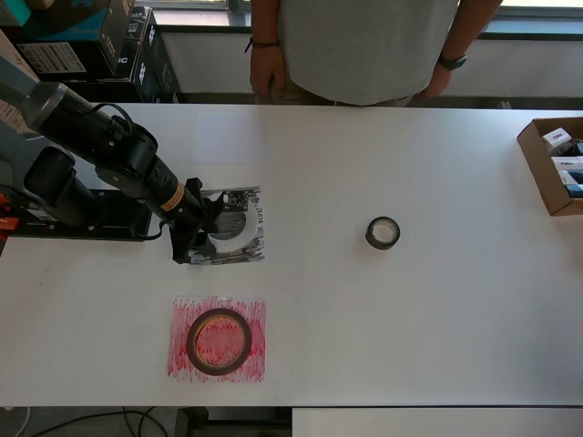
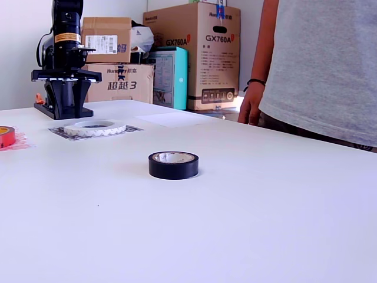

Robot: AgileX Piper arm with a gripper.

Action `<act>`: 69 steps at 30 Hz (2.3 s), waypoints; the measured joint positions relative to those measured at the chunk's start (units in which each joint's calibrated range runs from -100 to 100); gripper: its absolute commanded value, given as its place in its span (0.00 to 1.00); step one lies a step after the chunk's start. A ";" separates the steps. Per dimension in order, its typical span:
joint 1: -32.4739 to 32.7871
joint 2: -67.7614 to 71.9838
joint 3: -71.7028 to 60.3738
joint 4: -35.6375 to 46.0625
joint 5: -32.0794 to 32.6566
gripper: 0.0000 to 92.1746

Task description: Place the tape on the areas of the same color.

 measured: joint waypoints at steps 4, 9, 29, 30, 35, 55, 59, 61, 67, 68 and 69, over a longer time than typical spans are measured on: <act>0.00 2.22 0.00 0.00 0.11 0.53; 0.00 5.16 -1.64 0.68 0.76 0.53; 0.00 9.53 -4.55 0.17 1.88 0.53; 0.00 9.53 -4.55 0.17 1.88 0.51; 0.00 9.53 -4.55 0.17 1.88 0.16; -2.17 7.26 -8.88 1.41 1.28 0.00; -2.36 4.17 -11.93 2.14 1.15 0.00; -1.74 2.57 -14.20 3.35 1.08 0.00; 2.55 -2.02 -22.06 11.09 2.39 0.00; 3.69 -2.55 -23.09 12.47 2.74 0.00; 4.96 -3.08 -24.31 14.35 3.44 0.00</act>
